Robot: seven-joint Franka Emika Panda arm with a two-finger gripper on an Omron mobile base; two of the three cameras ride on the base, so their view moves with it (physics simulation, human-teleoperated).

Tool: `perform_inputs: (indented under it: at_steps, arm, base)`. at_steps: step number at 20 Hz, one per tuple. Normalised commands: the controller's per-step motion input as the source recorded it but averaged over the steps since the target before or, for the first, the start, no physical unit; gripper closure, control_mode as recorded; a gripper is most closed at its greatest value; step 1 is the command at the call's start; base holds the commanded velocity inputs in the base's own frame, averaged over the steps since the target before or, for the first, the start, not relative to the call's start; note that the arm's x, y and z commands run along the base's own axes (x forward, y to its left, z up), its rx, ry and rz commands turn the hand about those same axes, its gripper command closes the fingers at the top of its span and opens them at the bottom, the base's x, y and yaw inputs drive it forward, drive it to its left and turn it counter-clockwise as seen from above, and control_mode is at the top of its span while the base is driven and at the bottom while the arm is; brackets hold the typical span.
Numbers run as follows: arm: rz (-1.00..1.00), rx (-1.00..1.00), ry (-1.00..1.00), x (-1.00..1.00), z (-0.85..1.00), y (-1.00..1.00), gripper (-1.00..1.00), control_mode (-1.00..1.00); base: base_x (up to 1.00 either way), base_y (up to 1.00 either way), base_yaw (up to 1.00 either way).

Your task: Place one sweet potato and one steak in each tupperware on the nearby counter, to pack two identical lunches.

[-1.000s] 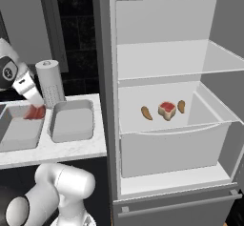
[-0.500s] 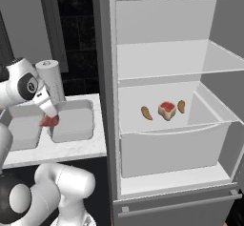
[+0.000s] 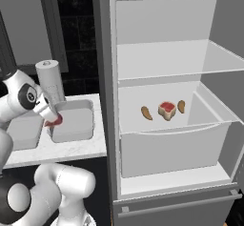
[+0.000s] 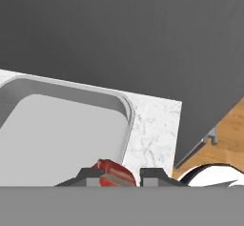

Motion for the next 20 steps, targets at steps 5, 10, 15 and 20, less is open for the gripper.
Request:
perform_inputs:
  at_steps: [5,10,15,20]
  arm:
    - [-0.01,0.0,0.0,0.65,0.0,0.02,1.0,-1.0]
    - [-0.01,0.03,0.0,0.56,0.0,0.0,1.0,-1.0]
    - [0.0,0.01,0.05,0.42,-0.06,0.0,1.0,-1.0]
    - [0.0,0.0,0.05,0.12,-0.37,0.07,1.0,-1.0]
  base:
    - [0.0,0.0,0.0]
    - [0.0,0.0,0.0]
    - [0.0,0.0,0.0]
    - [0.0,0.0,0.0]
